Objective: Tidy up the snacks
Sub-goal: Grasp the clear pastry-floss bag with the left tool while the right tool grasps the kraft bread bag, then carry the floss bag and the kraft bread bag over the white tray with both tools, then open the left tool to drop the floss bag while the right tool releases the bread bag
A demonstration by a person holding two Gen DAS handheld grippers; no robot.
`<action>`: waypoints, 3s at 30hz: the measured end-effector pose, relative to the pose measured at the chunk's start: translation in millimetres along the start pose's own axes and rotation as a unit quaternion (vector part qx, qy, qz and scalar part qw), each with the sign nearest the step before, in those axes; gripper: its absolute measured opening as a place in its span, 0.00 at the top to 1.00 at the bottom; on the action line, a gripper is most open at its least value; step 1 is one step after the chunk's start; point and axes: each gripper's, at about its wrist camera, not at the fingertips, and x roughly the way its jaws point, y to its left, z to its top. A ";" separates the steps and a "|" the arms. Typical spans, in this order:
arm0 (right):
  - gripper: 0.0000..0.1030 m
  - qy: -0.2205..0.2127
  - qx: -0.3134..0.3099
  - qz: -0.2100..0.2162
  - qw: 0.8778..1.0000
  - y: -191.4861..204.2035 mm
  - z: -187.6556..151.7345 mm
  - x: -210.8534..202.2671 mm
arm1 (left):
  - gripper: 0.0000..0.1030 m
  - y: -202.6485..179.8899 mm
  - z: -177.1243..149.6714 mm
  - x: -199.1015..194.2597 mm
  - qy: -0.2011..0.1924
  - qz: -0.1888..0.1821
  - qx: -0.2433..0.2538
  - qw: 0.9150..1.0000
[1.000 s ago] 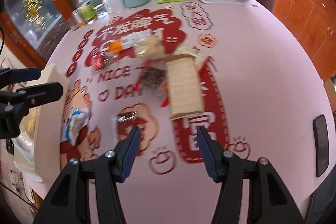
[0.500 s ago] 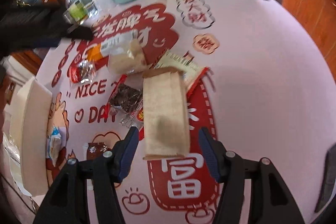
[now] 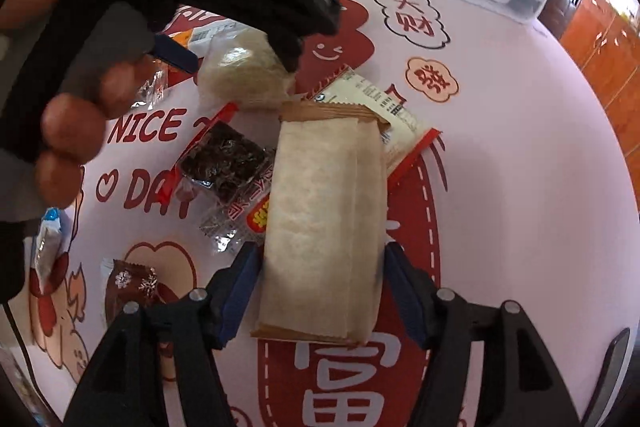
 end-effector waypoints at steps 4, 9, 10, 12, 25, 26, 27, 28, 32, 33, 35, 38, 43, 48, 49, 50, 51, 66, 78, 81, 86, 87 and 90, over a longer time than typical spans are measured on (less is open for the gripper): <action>0.45 -0.011 0.005 -0.001 1.000 -3.9 -3.5 -1.1 | 0.21 -0.3 -2.5 3.0 -0.006 0.001 -0.002 1.000; 0.47 -0.018 0.016 -0.010 1.000 -6.3 -8.3 -4.5 | 0.55 -4.8 -10.7 -3.8 -0.039 -0.002 0.015 0.999; 0.47 -0.017 0.018 -0.010 1.000 -6.2 -10.1 -5.8 | 0.57 -4.3 -12.5 -5.0 -0.044 -0.005 0.016 0.999; 0.48 -0.013 0.022 -0.009 1.000 -6.4 -11.7 -7.6 | 0.58 -1.7 -19.7 -9.8 -0.049 -0.005 0.022 0.999; 0.48 -0.024 0.044 -0.020 0.999 5.9 -28.1 -56.8 | 0.58 16.3 -82.1 -113.5 -0.099 -0.077 0.059 0.990; 0.48 -0.028 0.043 -0.021 0.998 9.6 -28.4 -63.8 | 0.58 21.0 -90.2 -124.7 -0.095 -0.089 0.059 0.990; 0.48 -0.033 0.044 -0.021 0.998 13.5 -29.4 -70.9 | 0.58 25.0 -94.9 -132.0 -0.090 -0.101 0.058 0.989; 0.48 -0.039 0.043 -0.019 0.998 18.8 -29.9 -80.3 | 0.58 30.6 -99.3 -140.3 -0.085 -0.114 0.056 0.988; 0.48 -0.065 0.039 -0.007 0.997 46.1 -29.7 -116.9 | 0.58 66.4 -136.1 -191.5 -0.101 -0.148 0.071 0.981; 0.48 -0.074 0.036 0.002 0.997 56.7 -29.4 -128.5 | 0.58 76.1 -146.7 -203.6 -0.111 -0.149 0.075 0.980; 0.48 -0.086 0.029 0.016 0.996 74.0 -28.5 -146.2 | 0.58 103.8 -167.3 -228.8 -0.131 -0.146 0.082 0.977; 0.48 -0.104 0.006 0.047 0.993 113.3 -26.3 -171.2 | 0.58 153.2 -195.4 -255.4 -0.158 -0.125 0.078 0.976; 0.48 -0.114 -0.050 0.102 0.987 191.2 -23.5 -193.7 | 0.58 247.8 -240.5 -278.0 -0.180 -0.062 0.035 0.981; 0.48 -0.104 -0.114 0.132 0.979 268.7 -32.4 -199.2 | 0.58 335.7 -280.7 -284.1 -0.177 -0.015 -0.012 0.984; 0.48 -0.097 -0.131 0.143 0.976 285.3 -35.3 -199.3 | 0.58 350.0 -287.5 -284.8 -0.179 -0.007 -0.020 0.984; 0.48 -0.091 -0.148 0.151 0.973 299.2 -38.6 -199.6 | 0.58 367.0 -295.8 -285.9 -0.180 0.001 -0.031 0.983; 0.48 -0.086 -0.164 0.158 0.970 312.1 -41.5 -201.7 | 0.58 377.3 -301.6 -286.1 -0.181 0.006 -0.037 0.983; 0.47 0.055 -0.273 0.187 0.942 430.9 -52.3 -144.4 | 0.58 444.0 -334.6 -245.8 -0.147 0.006 -0.060 0.987; 0.47 0.002 -0.156 0.073 0.985 380.5 0.2 -126.3 | 0.57 413.6 -290.3 -190.3 -0.106 0.003 -0.013 0.994; 0.50 -0.015 -0.157 0.064 0.985 377.4 4.9 -130.8 | 0.57 404.2 -277.1 -173.8 -0.104 0.013 0.004 0.994; 0.58 -0.022 -0.169 0.049 0.984 373.1 4.1 -135.6 | 0.57 392.7 -250.8 -142.2 -0.086 -0.011 0.013 0.996; 0.58 -0.022 -0.170 0.042 0.984 371.0 4.7 -132.8 | 0.57 391.1 -245.2 -133.8 -0.081 -0.010 0.013 0.997; 0.58 -0.014 -0.163 0.033 0.986 364.7 5.3 -130.2 | 0.56 384.5 -232.8 -123.3 -0.086 -0.011 0.018 0.996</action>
